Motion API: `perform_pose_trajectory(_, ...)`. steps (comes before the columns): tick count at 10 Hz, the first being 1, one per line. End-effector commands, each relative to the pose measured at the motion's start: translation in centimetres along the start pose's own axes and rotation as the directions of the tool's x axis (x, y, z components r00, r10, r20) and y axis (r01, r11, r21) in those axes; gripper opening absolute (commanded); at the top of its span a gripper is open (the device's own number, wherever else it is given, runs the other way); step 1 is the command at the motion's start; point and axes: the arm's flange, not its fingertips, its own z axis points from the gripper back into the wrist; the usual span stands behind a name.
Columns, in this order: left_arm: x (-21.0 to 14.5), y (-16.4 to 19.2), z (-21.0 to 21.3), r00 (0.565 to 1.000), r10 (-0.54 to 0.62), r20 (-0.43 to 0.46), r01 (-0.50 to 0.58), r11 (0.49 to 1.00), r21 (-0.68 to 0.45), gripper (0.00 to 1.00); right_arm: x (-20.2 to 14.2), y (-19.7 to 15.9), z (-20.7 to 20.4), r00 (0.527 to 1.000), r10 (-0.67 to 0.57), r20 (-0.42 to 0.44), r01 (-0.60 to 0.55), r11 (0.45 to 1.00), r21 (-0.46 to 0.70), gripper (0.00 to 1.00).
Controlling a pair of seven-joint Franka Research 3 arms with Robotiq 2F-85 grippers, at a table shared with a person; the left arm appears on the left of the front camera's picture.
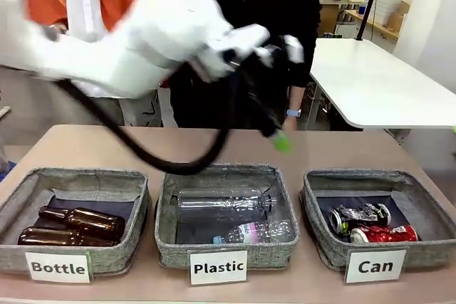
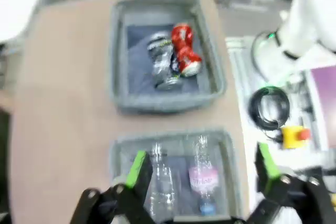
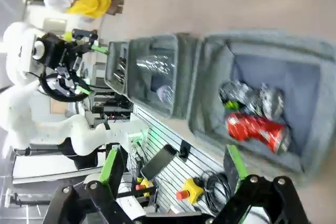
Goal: Sort the can waste into the basket.
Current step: Pick up the can waste from the table and place it in the right Fabric basket.
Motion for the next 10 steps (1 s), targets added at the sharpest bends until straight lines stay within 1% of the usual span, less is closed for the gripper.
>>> perform_pose_trajectory(1, -7.8, -1.5, 6.6, 0.982, 0.135, 0.129, -0.144, 0.987, 0.066, 1.0, 4.0, 1.5, -6.3, 0.999, -0.028, 0.027, 0.027, 1.0, 0.008, 1.0)
perform_pose_trajectory(2, -11.2, -1.3, 9.4, 0.961, 0.195, 0.196, -0.214, 0.973, 0.082, 1.0, 5.3, 2.6, -9.1, 1.0, -0.016, 0.009, 0.015, 0.997, 0.081, 1.0)
perform_pose_trajectory(3, -14.8, -1.2, 11.9, 0.927, 0.258, 0.271, -0.284, 0.957, 0.062, 1.0, 6.3, 3.2, -11.2, 0.999, -0.031, 0.017, 0.028, 0.988, 0.152, 1.0)
perform_pose_trajectory(4, -18.8, -1.0, 14.8, 0.859, 0.35, 0.372, -0.377, 0.926, 0.0, 1.0, 7.6, 3.8, -13.2, 0.997, -0.07, 0.035, 0.059, 0.968, 0.243, 1.0)
perform_pose_trajectory(5, -22.1, -0.9, 16.7, 0.779, 0.436, 0.45, -0.452, 0.889, -0.078, 1.0, 8.8, 4.0, -14.5, 0.991, -0.118, 0.06, 0.096, 0.954, 0.286, 1.0)
perform_pose_trajectory(6, -25.5, -1.4, 18.2, 0.702, 0.507, 0.499, -0.516, 0.846, -0.133, 1.0, 9.6, 4.5, -15.1, 0.99, -0.124, 0.067, 0.098, 0.948, 0.303, 1.0)
perform_pose_trajectory(7, -28.5, -1.9, 19.3, 0.637, 0.563, 0.527, -0.562, 0.807, -0.182, 1.0, 10.3, 4.8, -15.2, 0.988, -0.131, 0.083, 0.1, 0.949, 0.298, 1.0)
perform_pose_trajectory(8, -32.0, -1.9, 19.2, 0.573, 0.603, 0.555, -0.593, 0.772, -0.227, 1.0, 10.8, 4.7, -15.0, 0.989, -0.122, 0.079, 0.093, 0.951, 0.296, 1.0)
perform_pose_trajectory(9, -33.6, -1.7, 19.6, 0.541, 0.627, 0.56, -0.608, 0.752, -0.254, 1.0, 11.1, 5.0, -15.1, 0.987, -0.129, 0.091, 0.098, 0.955, 0.281, 1.0)
perform_pose_trajectory(10, -35.3, -0.6, 19.3, 0.501, 0.649, 0.572, -0.619, 0.731, -0.287, 1.0, 9.9, 4.2, -15.3, 0.992, -0.105, 0.066, 0.08, 0.949, 0.306, 1.0)
